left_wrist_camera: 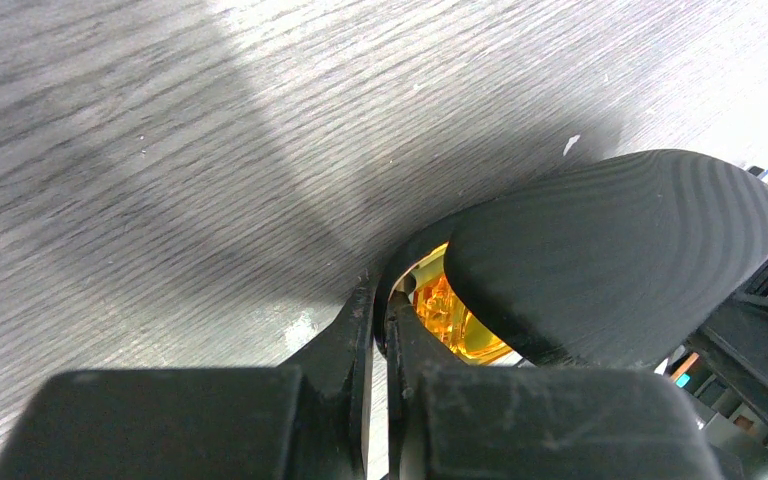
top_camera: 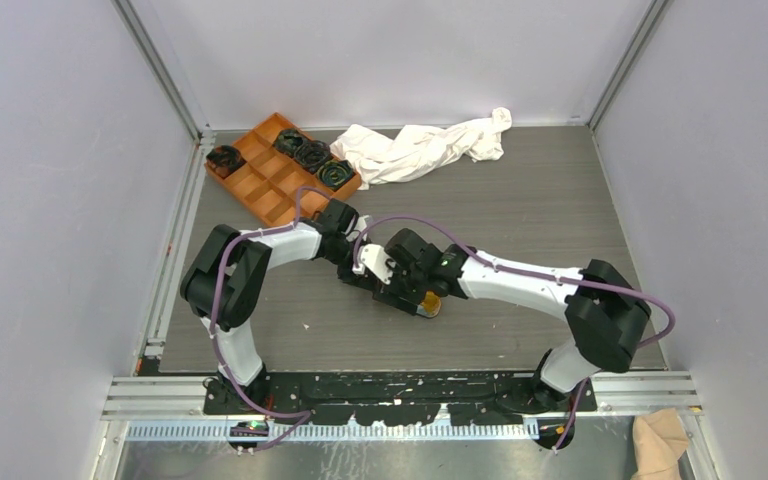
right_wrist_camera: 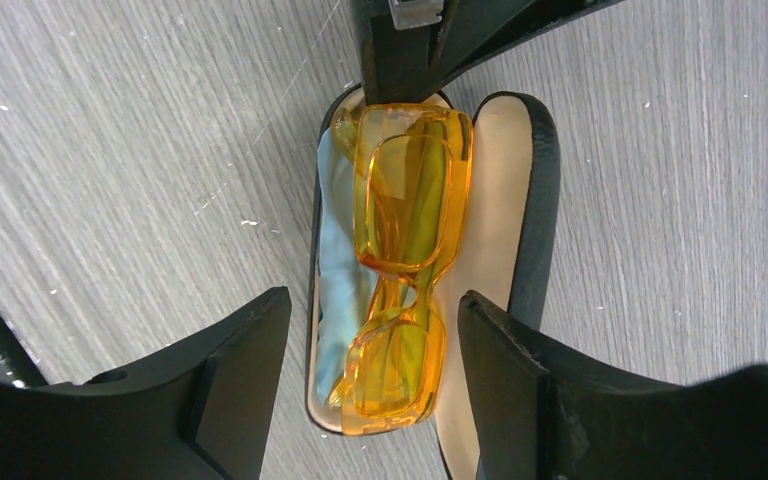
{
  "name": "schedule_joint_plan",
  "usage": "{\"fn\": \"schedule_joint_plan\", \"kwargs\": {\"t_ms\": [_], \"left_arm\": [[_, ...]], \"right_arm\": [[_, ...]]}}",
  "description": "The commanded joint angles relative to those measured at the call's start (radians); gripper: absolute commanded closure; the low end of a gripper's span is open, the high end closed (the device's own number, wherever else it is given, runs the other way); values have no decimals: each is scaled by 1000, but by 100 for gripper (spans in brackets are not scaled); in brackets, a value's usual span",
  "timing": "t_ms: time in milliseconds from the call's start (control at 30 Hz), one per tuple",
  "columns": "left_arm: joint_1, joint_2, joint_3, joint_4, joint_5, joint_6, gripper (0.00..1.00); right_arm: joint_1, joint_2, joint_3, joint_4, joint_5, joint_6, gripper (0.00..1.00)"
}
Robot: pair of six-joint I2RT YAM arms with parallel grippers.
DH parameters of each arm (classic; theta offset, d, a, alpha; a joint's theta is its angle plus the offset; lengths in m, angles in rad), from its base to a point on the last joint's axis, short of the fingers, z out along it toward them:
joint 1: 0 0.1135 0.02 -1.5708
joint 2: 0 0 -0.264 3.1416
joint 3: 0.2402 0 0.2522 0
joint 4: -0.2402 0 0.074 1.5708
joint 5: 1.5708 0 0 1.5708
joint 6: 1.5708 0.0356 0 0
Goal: Organize the sunglasses
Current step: Place the sunglasses in the sunglasses case.
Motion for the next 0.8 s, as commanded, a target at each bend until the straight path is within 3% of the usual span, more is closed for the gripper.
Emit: {"fn": "schedule_joint_plan", "kwargs": {"t_ms": [0, 200, 300, 367, 433, 567, 767], "left_arm": [[2, -20, -4, -62, -35, 34, 100], [2, -19, -4, -69, -45, 36, 100], [2, -23, 2, -78, -52, 44, 100], [3, -23, 9, -90, -59, 50, 100], [2, -20, 15, -98, -60, 56, 100], [2, -13, 25, -103, -56, 59, 100], [2, -8, 37, -110, -51, 83, 100]], "right_arm": [[15, -123, -6, 24, 1, 54, 32], [14, -315, -79, 119, 83, 221, 29], [-3, -394, -146, 181, 154, 289, 19], [-58, -408, -158, 176, 171, 327, 13], [-144, -378, -114, 108, 130, 373, 14], [-206, -294, -36, 6, 63, 324, 20], [-214, -236, -43, 4, -6, 180, 20]]}}
